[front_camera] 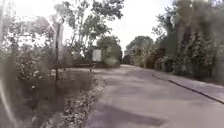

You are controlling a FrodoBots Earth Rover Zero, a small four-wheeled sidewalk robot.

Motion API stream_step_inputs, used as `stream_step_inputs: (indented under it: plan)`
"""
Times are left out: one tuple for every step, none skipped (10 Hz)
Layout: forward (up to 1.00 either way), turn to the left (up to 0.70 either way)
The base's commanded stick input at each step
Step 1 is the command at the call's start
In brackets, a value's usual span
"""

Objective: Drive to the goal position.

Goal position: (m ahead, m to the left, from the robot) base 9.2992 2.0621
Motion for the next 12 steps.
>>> stream_step_inputs:
  plan:
    - [0.70,-0.07]
    - [0.70,-0.12]
    - [0.70,-0.17]
    - [0.70,-0.30]
    - [0.70,-0.15]
    - [0.70,0.00]
    - [0.70,0.00]
    - [0.70,0.00]
    - [0.70,0.00]
    - [0.70,0.00]
    - [0.70,0.00]
    - [0.70,0.00]
